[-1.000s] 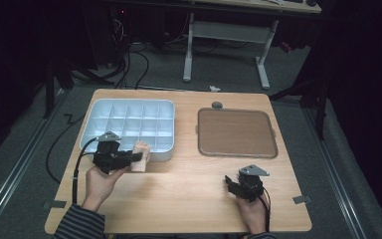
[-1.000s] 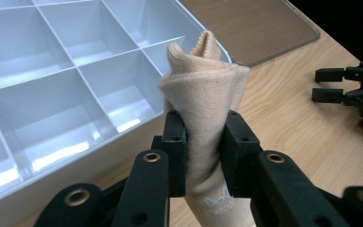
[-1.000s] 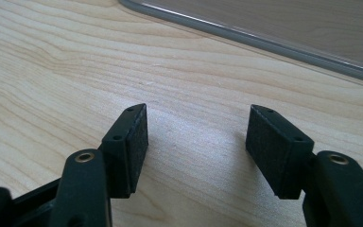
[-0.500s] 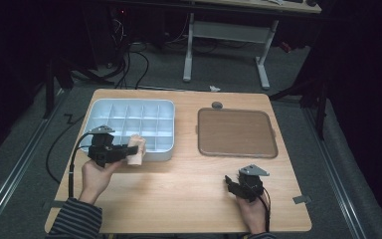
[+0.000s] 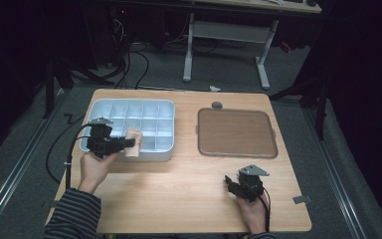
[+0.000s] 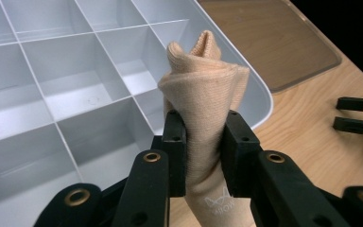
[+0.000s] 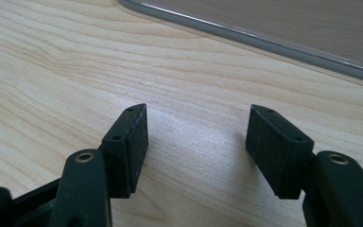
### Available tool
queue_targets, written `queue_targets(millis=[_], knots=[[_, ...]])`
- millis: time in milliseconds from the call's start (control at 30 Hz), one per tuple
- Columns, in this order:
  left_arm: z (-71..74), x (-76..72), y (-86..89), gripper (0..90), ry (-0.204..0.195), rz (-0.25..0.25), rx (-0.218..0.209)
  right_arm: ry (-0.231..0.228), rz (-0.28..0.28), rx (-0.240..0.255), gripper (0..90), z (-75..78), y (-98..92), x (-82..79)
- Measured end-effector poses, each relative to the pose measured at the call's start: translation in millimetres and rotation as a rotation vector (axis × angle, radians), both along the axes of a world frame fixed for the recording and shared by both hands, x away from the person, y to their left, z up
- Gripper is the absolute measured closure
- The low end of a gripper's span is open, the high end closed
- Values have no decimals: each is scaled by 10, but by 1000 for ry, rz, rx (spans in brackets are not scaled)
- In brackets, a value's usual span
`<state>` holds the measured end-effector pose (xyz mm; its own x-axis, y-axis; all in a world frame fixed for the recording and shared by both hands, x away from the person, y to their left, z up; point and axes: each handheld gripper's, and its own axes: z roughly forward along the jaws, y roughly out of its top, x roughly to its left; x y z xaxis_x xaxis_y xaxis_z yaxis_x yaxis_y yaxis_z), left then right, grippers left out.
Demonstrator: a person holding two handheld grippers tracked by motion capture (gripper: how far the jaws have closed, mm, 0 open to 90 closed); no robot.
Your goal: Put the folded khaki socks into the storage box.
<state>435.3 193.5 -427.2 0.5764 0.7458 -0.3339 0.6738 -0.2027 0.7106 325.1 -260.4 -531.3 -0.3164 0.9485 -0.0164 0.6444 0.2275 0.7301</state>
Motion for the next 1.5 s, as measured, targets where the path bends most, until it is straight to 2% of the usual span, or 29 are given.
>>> queue_targets(millis=[67, 133, 267, 367, 633, 1200, 1333, 1500], knots=[[3, 35, 20, 743, 7, 6, -18, 0, 0, 0, 399, 0, 0, 0], [8, 67, 30, 743, 5, 17, 1, 0, 0, 0, 399, 0, 0, 0], [40, 125, 50, 743, 5, 23, 13, 0, 0, -1, 399, 0, 0, 0], [45, 165, 75, 743, 17, 31, -10, 0, 0, -1, 399, 0, 0, 0], [1, 273, 102, 743, 34, 56, 31, 0, -1, 0, 399, 0, 2, 0], [-208, 410, 76, 743, 113, 56, 42, 1, 0, 0, 398, 0, 2, -1], [-244, 418, 61, 743, 123, 53, 61, 1, 0, 0, 397, 0, 2, -1], [-277, 444, 66, 744, 149, 49, 66, 0, 0, -2, 396, 0, 2, -1]])
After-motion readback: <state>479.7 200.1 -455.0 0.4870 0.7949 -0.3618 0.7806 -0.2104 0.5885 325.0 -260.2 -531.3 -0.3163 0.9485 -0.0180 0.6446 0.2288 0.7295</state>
